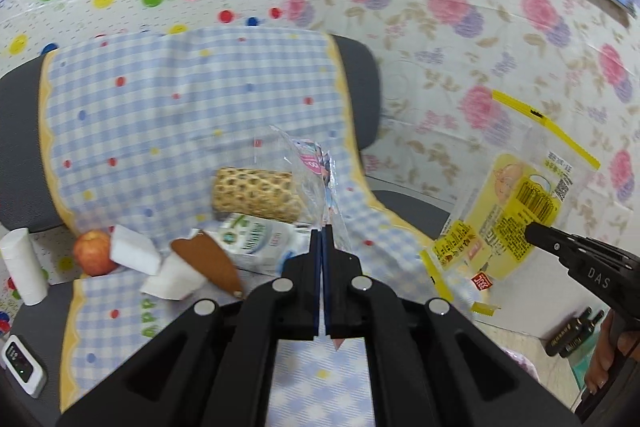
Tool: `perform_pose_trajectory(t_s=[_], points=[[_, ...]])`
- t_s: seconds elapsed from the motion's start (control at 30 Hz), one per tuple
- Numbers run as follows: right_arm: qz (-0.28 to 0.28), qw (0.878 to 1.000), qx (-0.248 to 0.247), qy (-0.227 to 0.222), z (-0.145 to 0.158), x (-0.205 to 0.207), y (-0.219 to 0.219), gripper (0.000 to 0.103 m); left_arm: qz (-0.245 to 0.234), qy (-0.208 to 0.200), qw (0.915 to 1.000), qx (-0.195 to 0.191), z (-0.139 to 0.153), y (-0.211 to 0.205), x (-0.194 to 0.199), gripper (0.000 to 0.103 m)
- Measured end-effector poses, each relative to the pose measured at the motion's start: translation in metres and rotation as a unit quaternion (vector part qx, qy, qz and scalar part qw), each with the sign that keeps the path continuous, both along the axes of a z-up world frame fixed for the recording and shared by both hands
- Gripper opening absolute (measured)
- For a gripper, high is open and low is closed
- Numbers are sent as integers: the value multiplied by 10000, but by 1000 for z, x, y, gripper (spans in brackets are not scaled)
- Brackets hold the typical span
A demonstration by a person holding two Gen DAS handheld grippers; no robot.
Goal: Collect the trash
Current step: 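Carry the clear bag and clear wrapper over the pink-lined bin with both grippers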
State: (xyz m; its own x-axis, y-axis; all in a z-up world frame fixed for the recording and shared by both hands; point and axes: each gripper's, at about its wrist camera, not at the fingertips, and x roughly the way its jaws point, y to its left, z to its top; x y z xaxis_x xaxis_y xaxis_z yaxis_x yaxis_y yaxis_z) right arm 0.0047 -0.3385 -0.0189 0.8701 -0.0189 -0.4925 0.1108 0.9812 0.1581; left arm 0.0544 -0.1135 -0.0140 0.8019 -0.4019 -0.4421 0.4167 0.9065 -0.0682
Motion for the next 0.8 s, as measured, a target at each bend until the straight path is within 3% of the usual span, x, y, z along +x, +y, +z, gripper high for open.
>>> perform_pose_trajectory(t_s=[0.4, 0.8], points=[[-710, 9974, -102, 51, 3, -88, -39, 2, -1067, 5, 9943, -3, -10, -59, -58, 0], [-1531, 9867, -36, 547, -39, -166, -70, 2, -2174, 233, 9754, 264, -49, -124, -114, 0]])
